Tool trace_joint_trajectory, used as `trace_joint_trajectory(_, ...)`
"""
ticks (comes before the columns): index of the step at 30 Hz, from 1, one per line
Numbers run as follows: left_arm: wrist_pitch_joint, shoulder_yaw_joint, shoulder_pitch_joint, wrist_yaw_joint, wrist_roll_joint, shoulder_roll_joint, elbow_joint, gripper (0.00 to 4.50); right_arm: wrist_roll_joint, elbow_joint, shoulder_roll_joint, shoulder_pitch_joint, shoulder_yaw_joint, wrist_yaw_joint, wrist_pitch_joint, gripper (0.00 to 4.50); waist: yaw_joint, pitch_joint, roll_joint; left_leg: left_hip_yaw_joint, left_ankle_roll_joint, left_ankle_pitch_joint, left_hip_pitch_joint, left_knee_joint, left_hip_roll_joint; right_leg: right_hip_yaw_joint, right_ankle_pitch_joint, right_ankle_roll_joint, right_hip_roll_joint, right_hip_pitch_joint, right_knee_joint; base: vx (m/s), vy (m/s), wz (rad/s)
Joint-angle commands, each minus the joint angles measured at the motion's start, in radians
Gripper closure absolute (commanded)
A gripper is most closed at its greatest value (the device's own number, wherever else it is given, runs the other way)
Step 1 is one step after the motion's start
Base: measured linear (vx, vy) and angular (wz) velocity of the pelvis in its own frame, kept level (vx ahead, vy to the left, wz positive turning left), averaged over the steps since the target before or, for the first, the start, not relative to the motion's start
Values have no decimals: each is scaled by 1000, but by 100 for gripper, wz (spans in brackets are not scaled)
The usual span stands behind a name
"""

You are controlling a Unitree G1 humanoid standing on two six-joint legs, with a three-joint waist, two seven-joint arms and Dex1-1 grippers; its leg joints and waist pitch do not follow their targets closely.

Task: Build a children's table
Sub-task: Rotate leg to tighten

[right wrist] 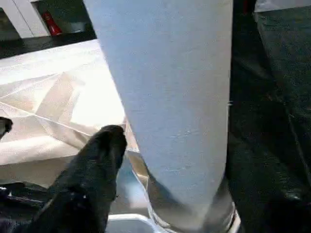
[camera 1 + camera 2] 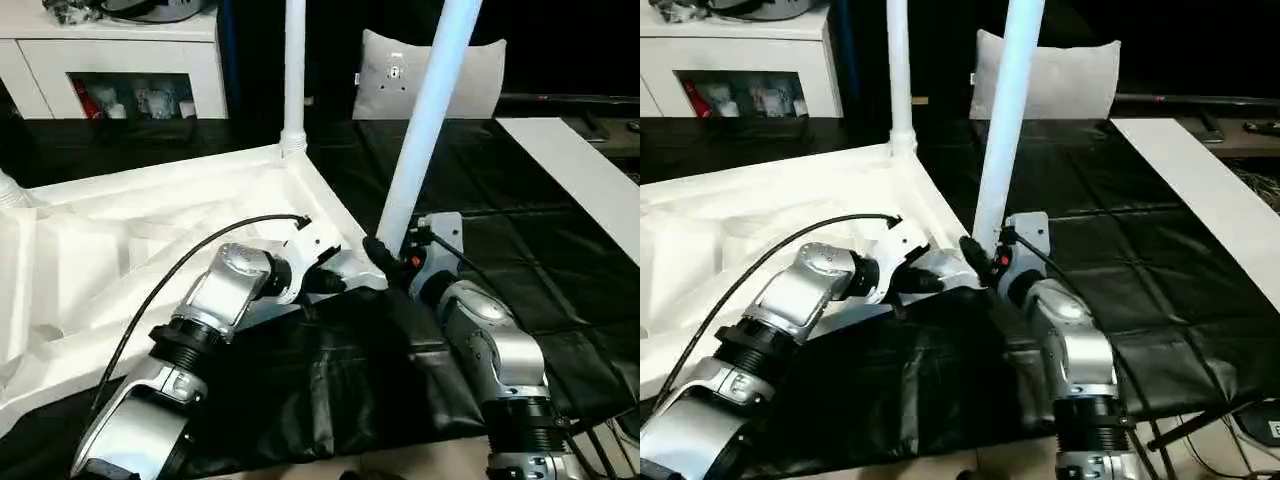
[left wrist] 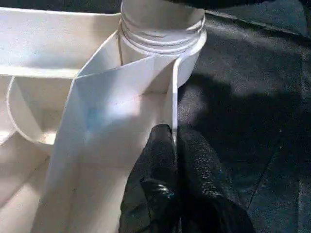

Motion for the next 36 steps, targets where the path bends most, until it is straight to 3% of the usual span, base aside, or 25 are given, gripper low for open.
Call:
trace_joint_trajectory(1, -52, -45, -7, -57, -30, -24, -61, 450, 30, -7, 10, 9, 64, 52, 8, 91, 9, -72, 10, -6, 56, -128, -4, -66, 26, 63, -280, -150, -74, 65, -75, 0, 0, 0)
trace_joint_trajectory(6, -149, -75, 18, -132, -16, 52, -49, 450, 55, -41, -64, 31, 44, 155, -27, 48, 14, -70, 7, -4, 60, -131, -2, -66, 26, 65, -273, -154, -74, 66, -74, 0, 0, 0)
trace_joint_trajectory(7, -203, -84, 24, -193, -23, 84, -44, 450, 68, -43, -120, 34, 48, 243, -44, 42, 14, -70, 7, -3, 61, -132, -3, -66, 26, 66, -276, -154, -74, 65, -74, 0, 0, 0)
trace_joint_trajectory(11, -229, -91, 27, -242, -27, 110, -41, 450, 76, -43, -177, 35, 62, 330, -60, 6, 32, -68, 9, -1, 60, -151, 6, -66, 30, 66, -302, -150, -75, 59, -76, 0, 0, 0)
trace_joint_trajectory(14, -304, -132, 35, -386, -46, 178, -51, 450, 98, -41, -316, 26, 106, 556, -90, 6, 45, -68, 9, -2, 60, -156, 8, -67, 33, 68, -297, -150, -75, 60, -73, 0, 0, 0)
trace_joint_trajectory(17, -361, -156, 29, -442, -40, 210, -38, 450, 111, -33, -375, 15, 132, 669, -106, 6, 53, -69, 8, -1, 65, -158, 7, -66, 32, 68, -267, -168, -75, 62, -68, 0, 0, 0)
trace_joint_trajectory(22, -416, -179, 14, -525, -34, 241, -17, 450, 139, -13, -438, -3, 166, 826, -108, 6, 57, -69, 1, -2, 67, -150, 3, -64, 32, 67, -315, -152, -78, 63, -70, 0, 0, 0)
trace_joint_trajectory(24, -440, -189, 1, -570, -36, 252, -11, 450, 144, 6, -467, -20, 196, 906, -107, 40, 57, -68, 2, -1, 65, -154, 5, -64, 31, 66, -327, -153, -76, 61, -73, 0, 0, 0)
trace_joint_trajectory(26, -452, -197, -6, -591, -39, 258, -7, 450, 149, 17, -482, -30, 216, 946, -104, 40, 60, -69, 1, -1, 64, -150, 5, -63, 34, 66, -320, -158, -76, 62, -70, 0, 0, 0)
trace_joint_trajectory(36, -487, -210, -5, -659, -59, 272, -20, 450, 126, 65, -487, -51, 280, 1028, -133, 128, 74, -70, -1, 0, 56, -142, 4, -62, 35, 66, -317, -157, -75, 60, -66, 0, 0, 0)
